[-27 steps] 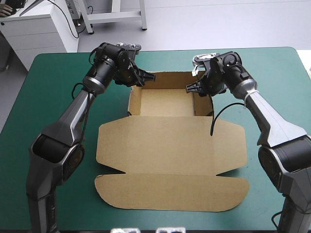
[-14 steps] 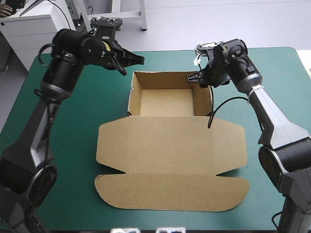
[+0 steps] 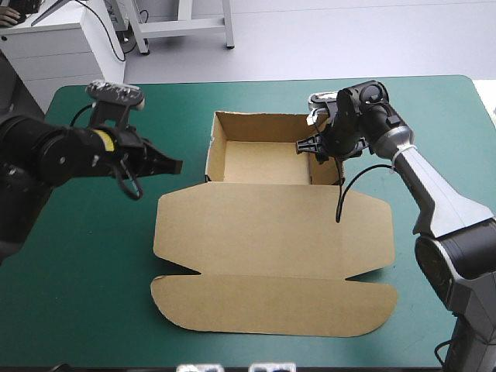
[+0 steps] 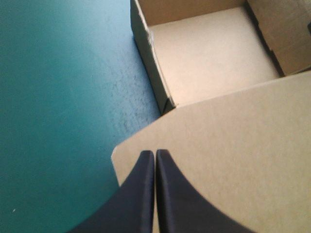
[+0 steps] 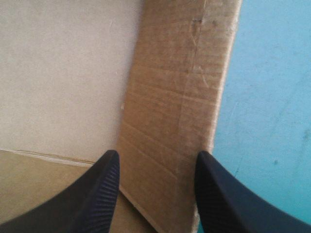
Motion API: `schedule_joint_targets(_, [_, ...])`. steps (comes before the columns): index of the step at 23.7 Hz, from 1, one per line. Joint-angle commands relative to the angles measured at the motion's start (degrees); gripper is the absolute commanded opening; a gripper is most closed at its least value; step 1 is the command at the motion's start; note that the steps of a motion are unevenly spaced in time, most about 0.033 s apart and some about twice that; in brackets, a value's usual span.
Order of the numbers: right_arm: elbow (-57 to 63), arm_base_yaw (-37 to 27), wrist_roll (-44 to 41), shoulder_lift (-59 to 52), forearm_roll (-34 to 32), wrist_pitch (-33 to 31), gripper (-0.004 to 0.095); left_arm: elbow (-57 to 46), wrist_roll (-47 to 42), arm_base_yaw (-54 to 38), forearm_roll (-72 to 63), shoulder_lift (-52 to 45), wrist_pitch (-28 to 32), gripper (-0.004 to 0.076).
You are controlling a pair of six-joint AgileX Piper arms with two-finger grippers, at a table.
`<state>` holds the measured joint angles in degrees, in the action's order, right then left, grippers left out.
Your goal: Fold the box
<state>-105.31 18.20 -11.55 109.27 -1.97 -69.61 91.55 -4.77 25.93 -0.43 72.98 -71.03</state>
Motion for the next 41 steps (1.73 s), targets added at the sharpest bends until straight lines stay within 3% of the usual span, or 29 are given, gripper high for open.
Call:
schedule_joint_targets(1, [0.1, 0.1, -0.1, -2.7, -2.8, -2.1, 0.0460, -5.4, 0.3, 0.1, 0.4, -8.3, 0.4, -0.0008])
schedule_joint_targets(8, [0.1, 0.1, -0.3, -2.7, -2.9, -1.6, 0.0460, -11.5, 0.3, 0.1, 0.4, -16.3, 0.5, -0.0008])
schedule_joint_targets(15, [-3.8, 0.1, -1.4, -3.6, -3.3, 1.3, 0.0460, -12.2, 0.3, 0.1, 0.4, -18.1, 0.5, -0.0008])
schedule_joint_targets(20, [-11.6, 0.1, -1.4, -4.0, -4.7, -2.1, 0.0462, -12.2, 0.3, 0.1, 0.4, -18.1, 0.4, -0.0008])
schedule_joint_targets(27, [-11.3, 0.1, -1.3, -4.6, -3.3, -2.1, 0.0594, -12.2, 0.5, 0.1, 0.4, -18.1, -0.9, -0.0008])
schedule_joint_targets(34, [-11.2, 0.1, -1.3, -4.2, -2.9, -2.1, 0.0594, -12.2, 0.5, 0.1, 0.4, -18.2, -2.2, -0.0008])
schedule_joint_targets(41, [-3.1, 0.1, -1.5, -4.1, -5.5, -2.0, 0.0594, -12.2, 0.5, 0.1, 0.4, -18.2, -1.8, -0.0008])
